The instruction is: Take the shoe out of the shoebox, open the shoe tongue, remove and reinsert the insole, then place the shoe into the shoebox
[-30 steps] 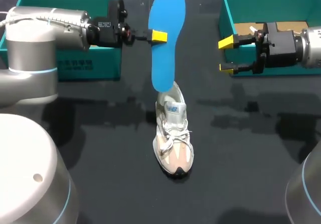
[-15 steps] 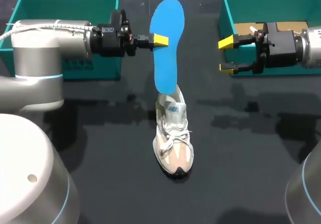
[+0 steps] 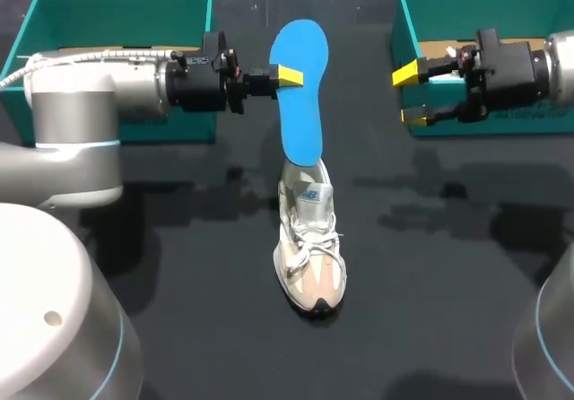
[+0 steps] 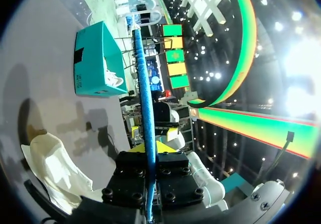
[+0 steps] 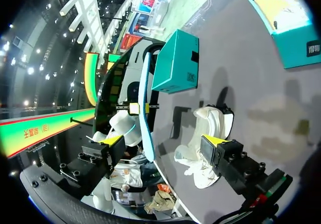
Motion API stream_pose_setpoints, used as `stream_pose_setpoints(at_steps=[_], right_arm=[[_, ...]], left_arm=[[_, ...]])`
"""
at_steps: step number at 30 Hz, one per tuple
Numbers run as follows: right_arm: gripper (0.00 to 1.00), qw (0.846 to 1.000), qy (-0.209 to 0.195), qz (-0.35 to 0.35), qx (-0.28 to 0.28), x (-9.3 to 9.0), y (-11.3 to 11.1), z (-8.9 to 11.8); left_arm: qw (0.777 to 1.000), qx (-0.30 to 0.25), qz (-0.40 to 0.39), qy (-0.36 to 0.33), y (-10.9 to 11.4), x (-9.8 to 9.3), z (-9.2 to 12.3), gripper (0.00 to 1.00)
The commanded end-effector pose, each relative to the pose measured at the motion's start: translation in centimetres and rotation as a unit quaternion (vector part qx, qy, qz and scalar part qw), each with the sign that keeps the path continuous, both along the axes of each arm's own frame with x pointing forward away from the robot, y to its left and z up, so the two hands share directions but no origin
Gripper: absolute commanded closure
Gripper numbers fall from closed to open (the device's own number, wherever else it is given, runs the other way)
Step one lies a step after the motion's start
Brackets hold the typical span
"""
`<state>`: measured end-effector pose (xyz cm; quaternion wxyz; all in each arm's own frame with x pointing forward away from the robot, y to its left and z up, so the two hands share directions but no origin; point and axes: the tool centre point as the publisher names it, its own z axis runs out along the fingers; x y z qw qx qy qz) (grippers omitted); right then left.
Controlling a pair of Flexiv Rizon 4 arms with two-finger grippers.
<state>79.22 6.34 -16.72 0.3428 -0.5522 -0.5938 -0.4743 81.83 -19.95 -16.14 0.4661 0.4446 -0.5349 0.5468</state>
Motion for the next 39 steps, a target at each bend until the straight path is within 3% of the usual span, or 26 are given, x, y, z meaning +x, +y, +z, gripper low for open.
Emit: stream_pose_setpoints(at_steps=[1,8,15,20,28,39], right_arm=[[0.00,0.998,0.008,-0.004,-0.063,-0.6,-0.4,1.4],[0.00,0.986,0.037,0.003,-0.161,-0.4,-0.4,2.6],[0.00,0.961,0.054,-0.003,-0.270,-0.1,0.4,4.8],[0.00,0.930,0.068,-0.014,-0.362,-0.1,1.0,6.2],[0.00,0.865,0.094,-0.027,-0.493,-0.1,2.8,8.7],[0.00,0.774,0.132,-0.042,-0.617,0.2,5.7,10.7]], left_arm=[[1.000,0.000,0.007,0.003,-0.3,-0.3,-0.2,1.00],[1.000,0.000,0.017,0.008,-0.3,-0.4,-0.3,1.00],[1.000,0.000,0.017,0.008,-0.3,-0.4,-0.3,1.00],[1.000,0.000,0.017,0.008,-0.3,-0.4,-0.3,1.00],[1.000,0.000,0.017,0.008,-0.3,-0.4,-0.3,1.00],[1.000,0.000,0.017,0.008,-0.3,-0.4,-0.3,1.00]])
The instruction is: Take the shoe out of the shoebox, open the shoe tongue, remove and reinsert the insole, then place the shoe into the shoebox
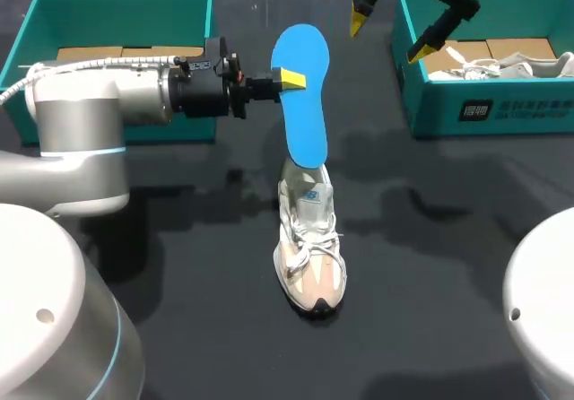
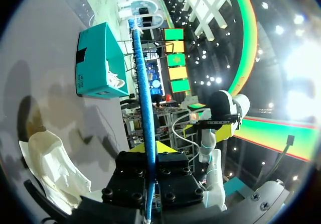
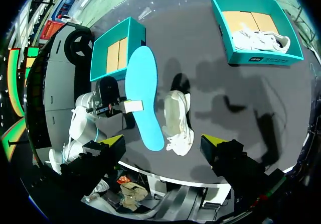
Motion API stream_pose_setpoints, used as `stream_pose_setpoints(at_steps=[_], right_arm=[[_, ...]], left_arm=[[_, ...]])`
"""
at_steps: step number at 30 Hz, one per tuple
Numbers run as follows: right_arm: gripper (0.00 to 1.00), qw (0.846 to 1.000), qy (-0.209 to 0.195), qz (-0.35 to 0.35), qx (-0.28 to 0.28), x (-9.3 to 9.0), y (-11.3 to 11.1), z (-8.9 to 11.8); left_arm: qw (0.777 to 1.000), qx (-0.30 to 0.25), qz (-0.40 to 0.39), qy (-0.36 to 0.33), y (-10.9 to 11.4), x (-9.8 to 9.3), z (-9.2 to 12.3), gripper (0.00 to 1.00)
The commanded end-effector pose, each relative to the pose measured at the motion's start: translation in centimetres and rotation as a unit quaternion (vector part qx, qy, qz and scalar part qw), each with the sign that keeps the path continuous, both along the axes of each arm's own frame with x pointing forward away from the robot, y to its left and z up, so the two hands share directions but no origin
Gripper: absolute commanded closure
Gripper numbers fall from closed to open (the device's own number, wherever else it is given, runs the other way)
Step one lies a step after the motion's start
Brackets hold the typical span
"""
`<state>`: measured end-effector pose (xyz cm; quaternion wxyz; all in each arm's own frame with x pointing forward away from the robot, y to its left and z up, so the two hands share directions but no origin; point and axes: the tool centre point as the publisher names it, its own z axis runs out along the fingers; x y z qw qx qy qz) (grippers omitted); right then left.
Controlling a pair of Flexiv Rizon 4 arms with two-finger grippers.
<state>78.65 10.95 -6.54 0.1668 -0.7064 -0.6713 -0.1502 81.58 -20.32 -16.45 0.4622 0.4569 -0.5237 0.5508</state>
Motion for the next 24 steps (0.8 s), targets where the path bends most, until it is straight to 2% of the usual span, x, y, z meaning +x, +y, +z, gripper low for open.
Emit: stream_pose_setpoints(at_steps=[1,9,24], right_arm=[[0.00,0.957,0.027,-0.002,-0.287,0.8,1.4,0.7],[0.00,0.938,0.021,-0.007,-0.347,0.9,3.6,2.1],[0.00,0.937,0.005,0.001,-0.349,0.9,7.6,2.9]], left_arm=[[1.000,0.001,0.001,0.000,0.0,-0.1,0.0,1.00],[1.000,0.001,0.001,0.000,0.0,-0.1,0.0,1.00],[1.000,0.001,0.001,0.000,0.0,-0.1,0.0,1.00]])
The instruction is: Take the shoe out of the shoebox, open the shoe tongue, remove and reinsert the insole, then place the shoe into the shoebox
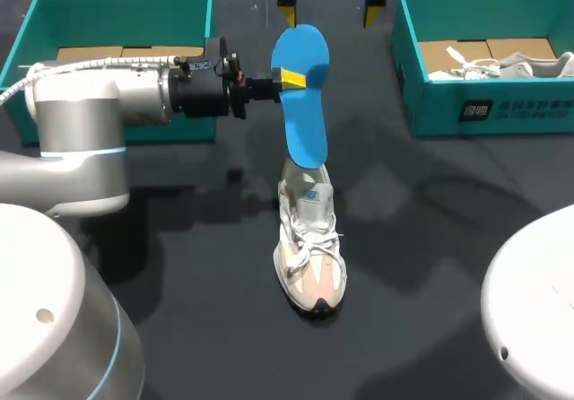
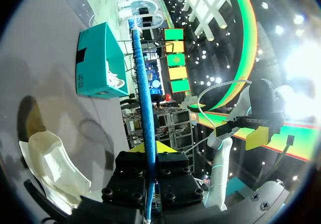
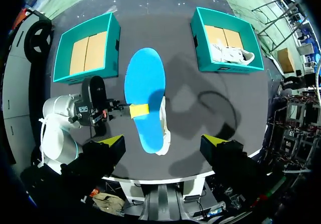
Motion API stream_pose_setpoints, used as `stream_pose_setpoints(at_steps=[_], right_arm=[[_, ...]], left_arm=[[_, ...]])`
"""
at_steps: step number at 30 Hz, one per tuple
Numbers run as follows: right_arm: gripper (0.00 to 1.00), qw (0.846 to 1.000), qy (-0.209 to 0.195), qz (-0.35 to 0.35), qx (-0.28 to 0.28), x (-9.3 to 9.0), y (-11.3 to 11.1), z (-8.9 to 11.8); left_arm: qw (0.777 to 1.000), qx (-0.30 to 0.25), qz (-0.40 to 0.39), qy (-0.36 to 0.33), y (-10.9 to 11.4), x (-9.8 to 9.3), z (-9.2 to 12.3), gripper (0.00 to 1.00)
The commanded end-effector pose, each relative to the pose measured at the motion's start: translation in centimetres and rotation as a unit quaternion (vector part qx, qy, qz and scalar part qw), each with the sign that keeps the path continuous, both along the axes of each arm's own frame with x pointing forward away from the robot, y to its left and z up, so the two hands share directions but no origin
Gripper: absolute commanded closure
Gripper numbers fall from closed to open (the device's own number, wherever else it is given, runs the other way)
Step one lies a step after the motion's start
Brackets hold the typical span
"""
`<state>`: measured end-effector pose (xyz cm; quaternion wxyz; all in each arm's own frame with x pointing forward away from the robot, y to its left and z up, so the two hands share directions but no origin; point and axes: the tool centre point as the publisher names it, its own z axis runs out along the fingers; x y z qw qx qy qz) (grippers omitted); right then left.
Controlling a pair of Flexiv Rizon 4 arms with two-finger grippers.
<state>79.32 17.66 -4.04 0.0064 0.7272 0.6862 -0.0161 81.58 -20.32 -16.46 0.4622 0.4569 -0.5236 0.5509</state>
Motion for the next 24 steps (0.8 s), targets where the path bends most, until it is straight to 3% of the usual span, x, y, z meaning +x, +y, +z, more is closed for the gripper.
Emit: stream_pose_setpoints(at_steps=[1,13,24], right_arm=[[0.00,0.994,-0.001,0.005,-0.105,0.4,1.0,0.4],[0.00,0.996,-0.021,0.007,-0.085,1.0,2.4,0.4],[0.00,0.999,-0.037,-0.002,0.026,1.1,-0.6,0.7]], left_arm=[[1.000,0.001,0.001,0.000,0.0,-0.1,0.0,1.00],[1.000,0.001,0.001,0.000,0.0,-0.1,0.0,1.00],[1.000,0.001,0.001,0.000,0.0,-0.1,0.0,1.00]])
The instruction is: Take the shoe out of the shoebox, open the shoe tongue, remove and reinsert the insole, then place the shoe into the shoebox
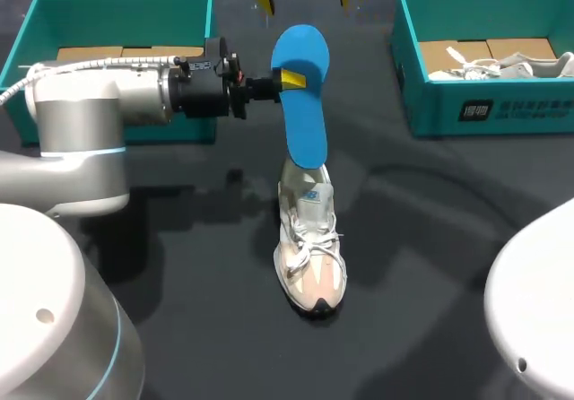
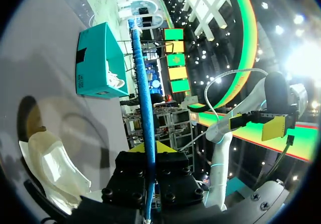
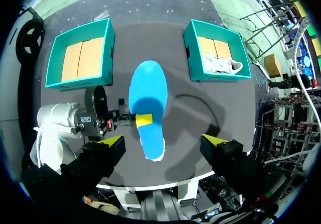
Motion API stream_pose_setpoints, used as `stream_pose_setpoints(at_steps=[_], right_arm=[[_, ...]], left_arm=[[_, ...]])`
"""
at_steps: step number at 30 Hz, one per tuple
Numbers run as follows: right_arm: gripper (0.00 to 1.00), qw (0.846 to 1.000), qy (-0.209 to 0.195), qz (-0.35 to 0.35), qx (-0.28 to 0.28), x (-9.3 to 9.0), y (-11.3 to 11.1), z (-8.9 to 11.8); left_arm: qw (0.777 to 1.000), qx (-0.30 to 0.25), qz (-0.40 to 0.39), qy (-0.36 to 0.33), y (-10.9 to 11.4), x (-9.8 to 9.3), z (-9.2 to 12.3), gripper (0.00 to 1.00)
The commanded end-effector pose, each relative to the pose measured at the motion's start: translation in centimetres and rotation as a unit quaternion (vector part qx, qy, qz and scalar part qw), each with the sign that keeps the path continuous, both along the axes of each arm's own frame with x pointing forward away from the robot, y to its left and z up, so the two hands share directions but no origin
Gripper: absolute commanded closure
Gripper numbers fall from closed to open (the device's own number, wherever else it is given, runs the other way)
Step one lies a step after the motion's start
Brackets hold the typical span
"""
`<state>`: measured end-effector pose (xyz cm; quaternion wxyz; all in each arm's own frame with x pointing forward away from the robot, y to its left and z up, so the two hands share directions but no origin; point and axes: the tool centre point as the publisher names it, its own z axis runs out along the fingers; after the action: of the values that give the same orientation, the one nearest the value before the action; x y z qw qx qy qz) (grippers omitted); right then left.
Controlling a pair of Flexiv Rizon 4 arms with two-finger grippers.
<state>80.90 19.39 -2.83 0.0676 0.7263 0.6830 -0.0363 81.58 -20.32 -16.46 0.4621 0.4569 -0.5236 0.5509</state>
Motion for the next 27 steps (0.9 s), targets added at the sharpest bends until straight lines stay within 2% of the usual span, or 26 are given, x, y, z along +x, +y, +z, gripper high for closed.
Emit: stream_pose_setpoints(at_steps=[1,12,21,27], right_arm=[[0.00,0.996,-0.010,-0.001,0.093,-0.6,-2.7,-0.6],[0.00,0.982,0.006,-0.018,0.190,-0.5,-6.6,-1.4],[0.00,0.960,0.001,-0.009,0.281,-0.3,-8.9,-2.0],[0.00,0.940,0.000,-0.001,0.341,0.0,-10.6,-2.8]], left_arm=[[1.000,0.001,0.001,0.000,0.0,-0.1,0.0,1.00],[1.000,0.001,0.001,0.000,0.0,-0.1,0.0,1.00],[1.000,0.001,0.001,0.000,0.0,-0.1,0.0,1.00],[1.000,0.001,0.001,0.000,0.0,-0.1,0.0,1.00]])
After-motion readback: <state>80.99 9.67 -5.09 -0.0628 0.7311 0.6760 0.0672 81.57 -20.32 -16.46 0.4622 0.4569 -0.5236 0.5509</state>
